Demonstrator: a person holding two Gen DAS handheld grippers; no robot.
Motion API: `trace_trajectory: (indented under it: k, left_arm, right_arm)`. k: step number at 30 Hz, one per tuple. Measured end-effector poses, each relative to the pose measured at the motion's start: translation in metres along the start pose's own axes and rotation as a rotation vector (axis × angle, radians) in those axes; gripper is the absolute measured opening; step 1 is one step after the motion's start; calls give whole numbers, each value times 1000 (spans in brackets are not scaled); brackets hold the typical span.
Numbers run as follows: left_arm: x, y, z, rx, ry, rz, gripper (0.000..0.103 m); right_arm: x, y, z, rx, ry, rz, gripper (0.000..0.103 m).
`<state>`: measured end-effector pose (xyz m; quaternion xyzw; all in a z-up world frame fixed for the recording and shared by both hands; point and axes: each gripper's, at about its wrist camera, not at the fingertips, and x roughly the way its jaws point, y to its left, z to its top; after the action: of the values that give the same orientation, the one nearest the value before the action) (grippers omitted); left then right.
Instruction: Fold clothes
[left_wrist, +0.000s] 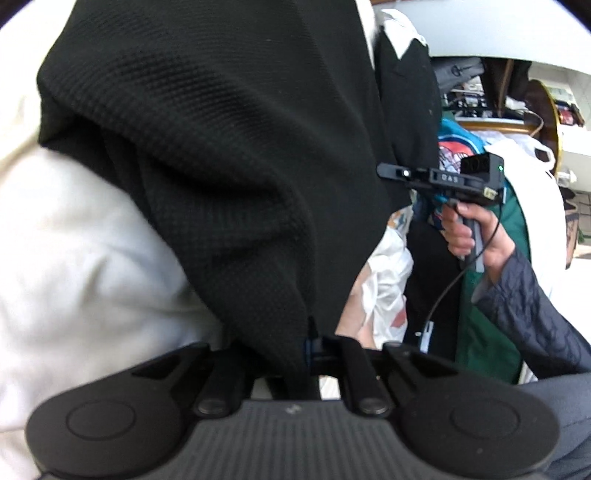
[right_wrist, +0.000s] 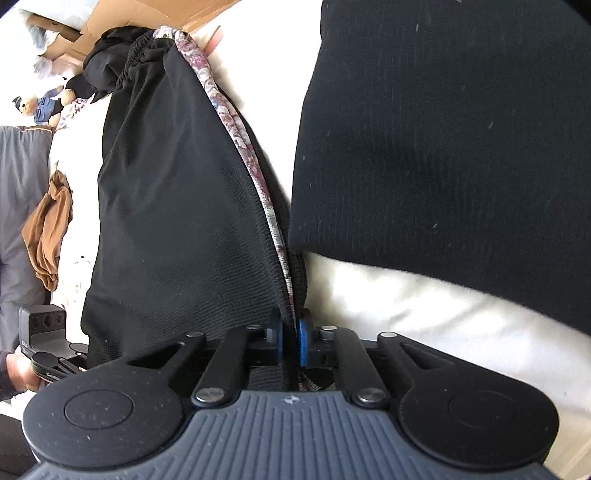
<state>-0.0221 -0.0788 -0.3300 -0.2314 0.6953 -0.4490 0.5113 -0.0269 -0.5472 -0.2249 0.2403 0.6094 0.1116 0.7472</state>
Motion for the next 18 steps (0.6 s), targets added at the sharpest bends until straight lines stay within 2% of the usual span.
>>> trace_trajectory:
  k: [1,4,6,9,12,18]
  left_arm:
    - [1,1,0,-12,-3,1,9]
    - [2,4,1,-44,-14,13,20]
    - [-3,7,1,-54,-31,28,39]
    - [-13,11,-1,-73,-70,18,53]
    - [-17,16,-5,-97,-95,8,54]
    - [-9,11,-7,-99,-107,6,61]
  right_arm:
    - [-3,-1,1,-2,-4,0,7]
    - [-6,-6,1,11,-4,6,8]
    - [-4,-8,2,31,-1,13,9]
    - [-2,-9,2,45,-1,28,17]
    - [-3,-12,2,58,-5,33,36]
    - [1,-21,-1,100,9,44,40]
